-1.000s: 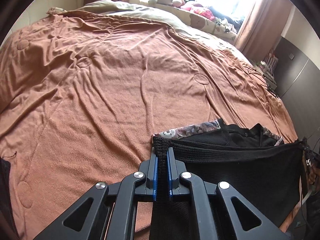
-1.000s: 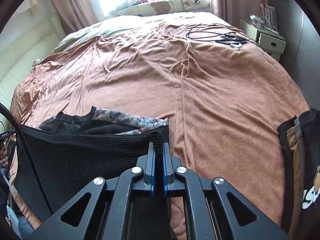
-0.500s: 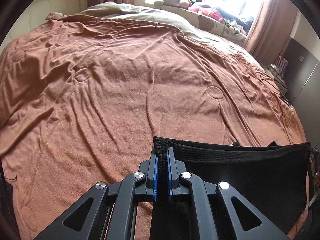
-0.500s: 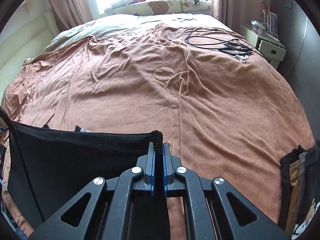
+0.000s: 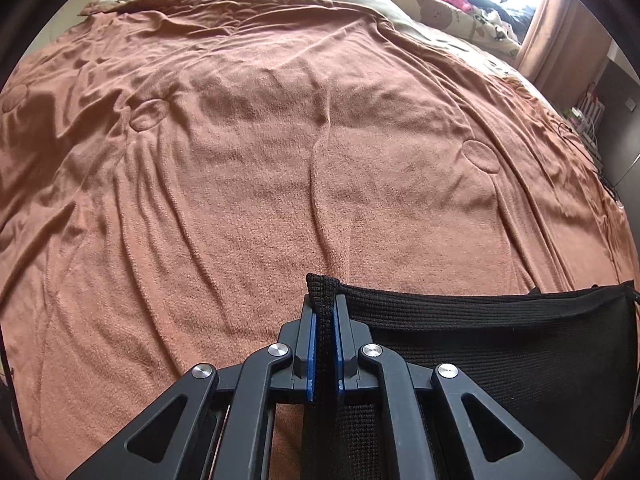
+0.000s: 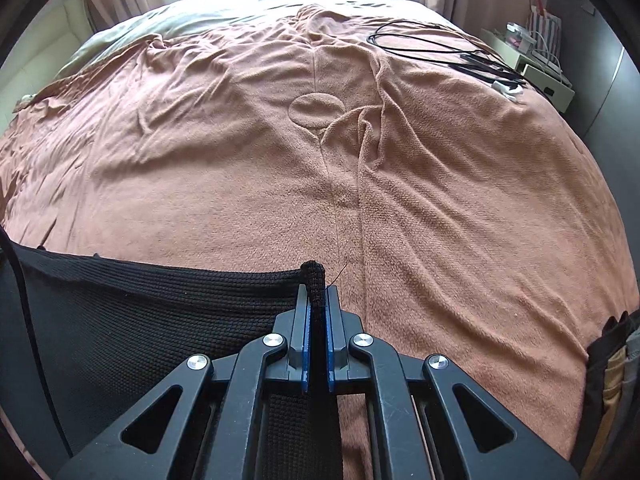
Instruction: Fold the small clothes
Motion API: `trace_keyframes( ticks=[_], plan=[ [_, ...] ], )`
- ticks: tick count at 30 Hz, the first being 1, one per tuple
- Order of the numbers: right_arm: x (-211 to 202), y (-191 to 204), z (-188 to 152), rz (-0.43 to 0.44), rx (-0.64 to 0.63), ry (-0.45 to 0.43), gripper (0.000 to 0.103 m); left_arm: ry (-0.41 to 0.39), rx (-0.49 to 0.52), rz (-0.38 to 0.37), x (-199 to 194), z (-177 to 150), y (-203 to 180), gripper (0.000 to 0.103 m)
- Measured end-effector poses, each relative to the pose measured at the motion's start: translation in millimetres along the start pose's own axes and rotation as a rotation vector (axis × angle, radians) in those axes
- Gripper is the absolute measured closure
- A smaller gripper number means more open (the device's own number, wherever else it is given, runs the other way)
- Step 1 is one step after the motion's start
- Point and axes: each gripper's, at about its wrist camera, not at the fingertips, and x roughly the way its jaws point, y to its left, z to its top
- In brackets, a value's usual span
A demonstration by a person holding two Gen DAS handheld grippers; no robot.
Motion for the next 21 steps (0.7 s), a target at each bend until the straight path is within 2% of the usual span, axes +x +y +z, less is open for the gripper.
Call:
trace_keyframes(
  ticks=[4, 7, 8, 9, 10, 11, 12, 13, 14, 21],
  plan=[
    [17.2, 0.0, 4.6, -0.005, 0.017, 0.022, 0.101, 0.028, 0.001, 0.036, 13.4, 2.1, -0.3, 0.096],
    [26.0, -2.5, 5.9, 0.012, 0.046, 0.041, 0.099, 0.063, -0.022, 0.033, 23.1, 3.1, 2.4, 0.092],
    [26.2, -4.3, 5.9, 0.019, 0.060, 0.051, 0.097, 0.063, -0.033, 0.030, 20.9, 4.1, 3.9, 0.085],
    [24.1, -6.2, 5.6, 0.023, 0.074, 0.057, 0.095, 0.064, -0.048, 0.037, 17.2, 4.6, 6.0, 0.072],
    [18.5, -8.2, 4.7, 0.031, 0.085, 0.053, 0.087, 0.049, -0.069, 0.044, 8.5, 4.0, 10.1, 0.066],
    [11.3, -9.5, 3.4, 0.042, 0.091, 0.041, 0.073, 0.032, -0.085, 0.040, 0.4, 3.7, 13.6, 0.055],
    [3.2, -10.1, 1.4, 0.054, 0.091, 0.026, 0.064, 0.020, -0.093, 0.035, -8.0, 1.7, 16.8, 0.050],
    [-7.0, -10.8, -1.5, 0.060, 0.090, 0.010, 0.050, 0.015, -0.094, 0.032, -16.7, -0.6, 19.4, 0.049],
    [-15.5, -11.4, -4.1, 0.062, 0.087, -0.004, 0.047, 0.017, -0.090, 0.032, -22.7, -2.7, 21.2, 0.049],
    [-72.4, -17.9, -35.6, 0.092, 0.093, -0.043, 0.047, 0.018, -0.099, 0.010, -69.2, -33.4, 31.1, 0.045]
  ],
)
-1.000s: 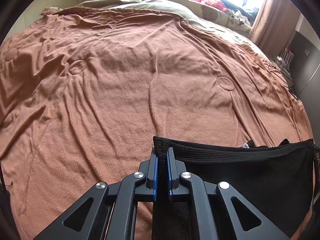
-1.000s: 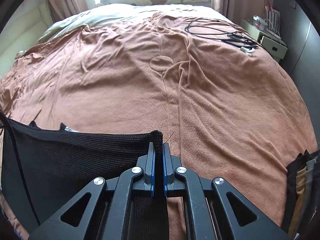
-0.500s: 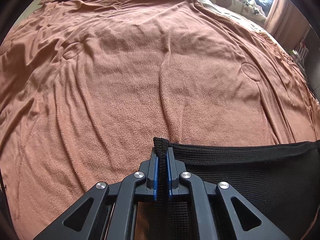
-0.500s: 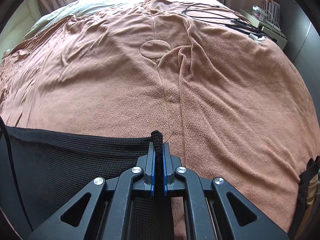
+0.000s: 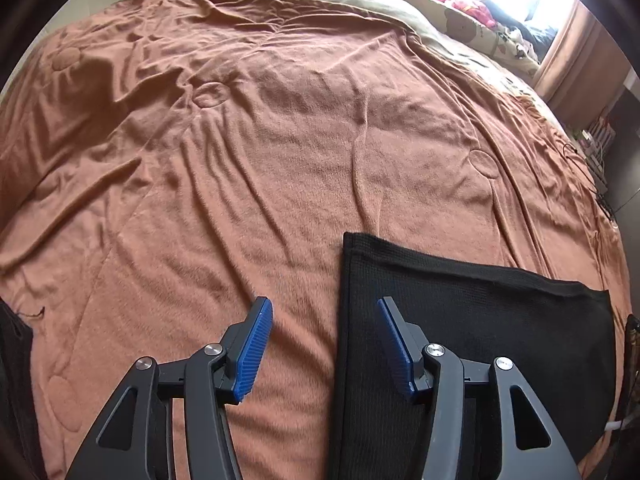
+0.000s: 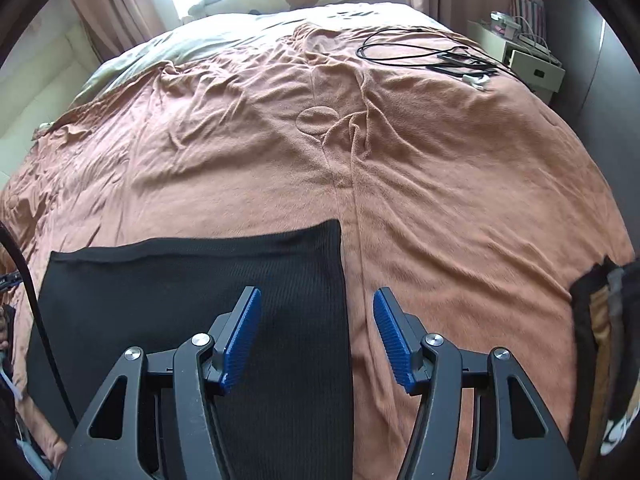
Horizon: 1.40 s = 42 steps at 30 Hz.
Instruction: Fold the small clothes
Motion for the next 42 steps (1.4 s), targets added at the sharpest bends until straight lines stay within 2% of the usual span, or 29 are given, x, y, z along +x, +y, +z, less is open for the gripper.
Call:
trace_keyframes(
  ticks=[4, 15, 31, 42],
  plan=[
    [-28.3, -5.7, -18.4, 0.030, 0.035, -0.015, 0.047, -0.013, -0.004, -0.016, -25.8, -19.1, 1.0, 0.043],
    [-96.9, -31.2, -103.7, 0.112, 0.157, -0.015, 0.047, -0.021, -0.026, -0.076, -81.9, -91.9, 4.2, 0.038],
    [-119.2, -57.5, -193.6, 0.246, 0.295, 0.018, 0.047, 0.014, -0.148, -0.178, -109.8, -194.3, 28.2, 0.037],
    [-104.0, -72.5, -229.0, 0.372, 0.432, 0.034, 0.047, 0.065, -0.237, -0.259, -94.4, -232.4, 28.4, 0.037]
  ],
)
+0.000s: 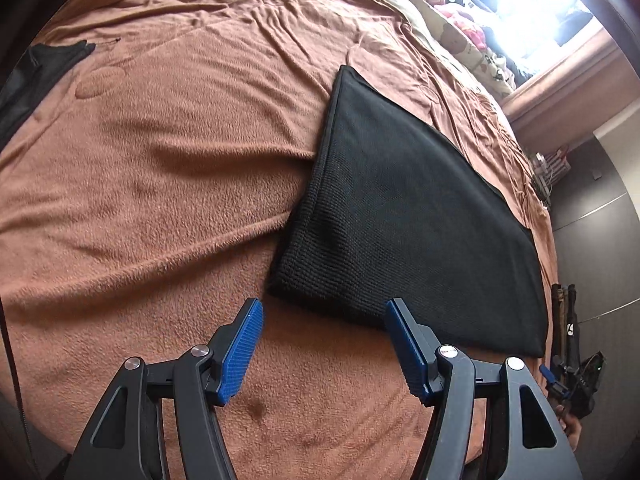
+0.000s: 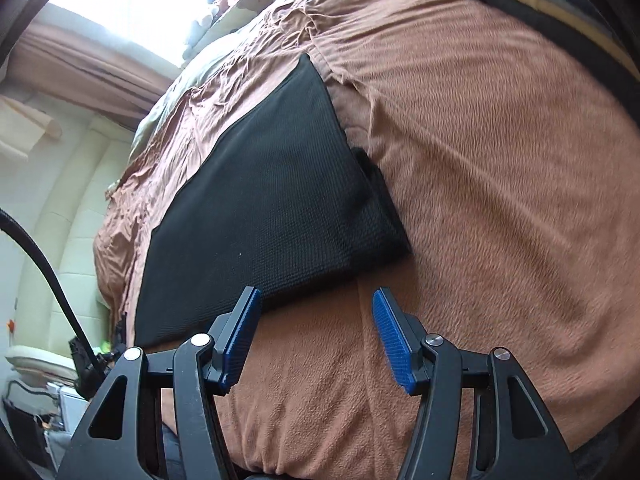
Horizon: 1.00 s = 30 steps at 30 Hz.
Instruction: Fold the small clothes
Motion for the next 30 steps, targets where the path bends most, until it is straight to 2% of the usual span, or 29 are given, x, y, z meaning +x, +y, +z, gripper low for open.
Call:
trace_keyframes(
  ticks=[5, 8, 14, 16, 18, 20, 23, 24, 27, 30],
  plan=[
    [8.1, -17.6, 3.4, 0.098, 0.086, -0.040, 0.047, -0.008, -0.097, -0.066, 9.1, -2.8, 7.1, 0.038],
    [17.5, -28.1, 4.5, 0.102, 0.131, -0.045, 0.047, -0.014, -0.144, -0.084, 13.5, -2.7, 9.3, 0.038],
    [22.8, -42.1, -1.6, 0.140, 0.214, -0.105, 0.047, -0.055, -0.242, -0.073, 15.2, -10.0, 14.6, 0.040],
    [23.9, -43.5, -1.7, 0.147, 0.224, -0.131, 0.047, -0.065, -0.262, -0.076, 18.5, -7.9, 16.5, 0.043],
    [25.3, -41.2, -4.9, 0.151, 0.227, -0.154, 0.050, -0.075, -0.276, -0.068, 21.5, -4.3, 18.4, 0.051],
    [27.9, -43.5, -3.5, 0.160, 0.243, -0.171, 0.058, -0.085, -0.298, -0.071, 24.4, -1.0, 20.8, 0.056],
    [27.2, -44.3, -5.4, 0.176, 0.250, -0.201, 0.069, -0.108, -0.313, -0.062, 22.1, -1.2, 22.3, 0.071],
    [25.4, -42.6, -6.1, 0.193, 0.240, -0.214, 0.069, -0.118, -0.308, -0.071, 19.9, -2.3, 21.5, 0.075],
    [20.1, -38.0, -14.0, 0.195, 0.204, -0.222, 0.069, -0.137, -0.291, -0.103, 15.0, -3.3, 19.7, 0.076],
    [29.6, -39.1, -15.2, 0.162, 0.203, -0.189, 0.069, -0.114, -0.290, -0.096, 19.4, -3.2, 21.6, 0.076]
  ],
)
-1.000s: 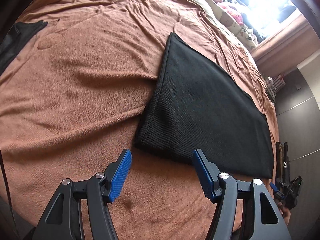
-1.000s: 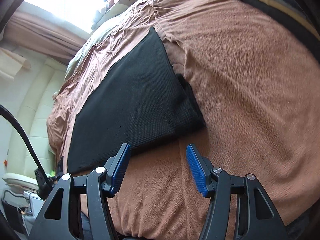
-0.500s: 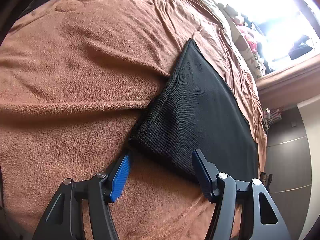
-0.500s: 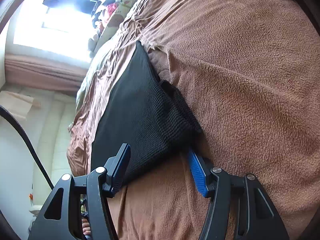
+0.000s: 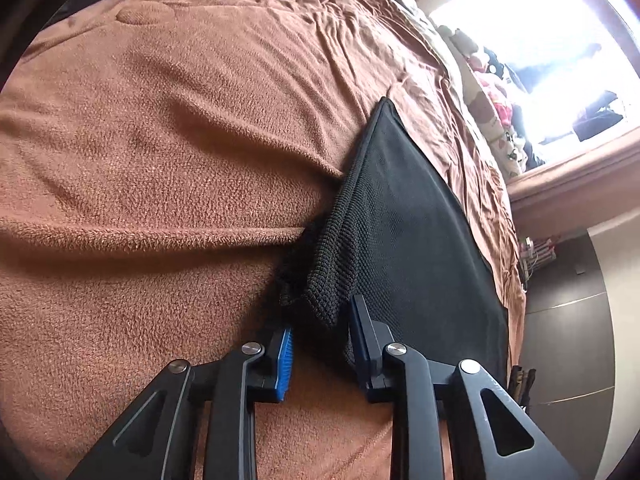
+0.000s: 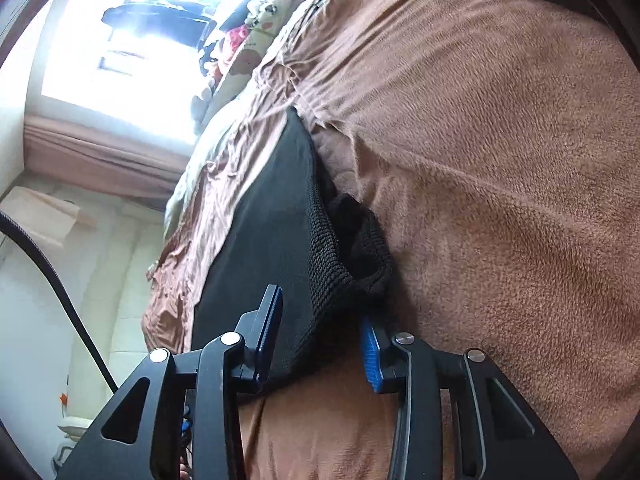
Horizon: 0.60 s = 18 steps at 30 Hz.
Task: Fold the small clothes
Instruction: 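Close both grippers on the edge of the folded black shirt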
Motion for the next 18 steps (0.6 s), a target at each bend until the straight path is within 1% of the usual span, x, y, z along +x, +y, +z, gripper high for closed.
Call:
trace_keyframes(
  ticks=[3, 5, 7, 8, 9, 10, 12, 16, 18],
  plan=[
    [5.2, -3.4, -0.4, -0.019, 0.017, 0.012, 0.069, 0.004, 0.003, 0.008, 6.0, 1.4, -1.1, 0.076],
    [5.9, 1.2, 2.8, -0.041, 0.004, 0.008, 0.069, 0.003, -0.002, 0.009, 11.5, 3.0, 0.0, 0.076],
    [6.7, 5.9, 6.0, -0.051, -0.002, 0.001, 0.069, -0.006, -0.011, 0.012, 13.5, 4.4, 2.6, 0.083],
    [6.1, 8.7, 7.5, -0.055, -0.003, -0.002, 0.078, -0.012, -0.011, 0.013, 12.8, 5.0, 2.9, 0.096],
    [4.7, 9.5, 7.6, -0.064, -0.003, -0.003, 0.087, -0.017, -0.009, 0.004, 11.1, 5.5, 2.2, 0.099],
    [4.9, 9.9, 8.9, -0.065, -0.002, 0.005, 0.097, -0.026, -0.005, 0.000, 8.2, 5.6, 0.8, 0.099],
    [2.2, 16.4, 10.0, -0.065, -0.010, 0.009, 0.100, -0.045, 0.006, -0.008, 0.7, 6.4, -1.8, 0.100],
    [-4.7, 36.2, 12.5, -0.082, -0.044, 0.006, 0.101, -0.074, 0.000, -0.040, -18.5, 10.8, -4.4, 0.100],
    [-9.7, 44.1, 12.6, -0.085, -0.049, 0.002, 0.101, -0.084, 0.005, -0.039, -25.5, 11.8, -7.6, 0.100]
  ],
)
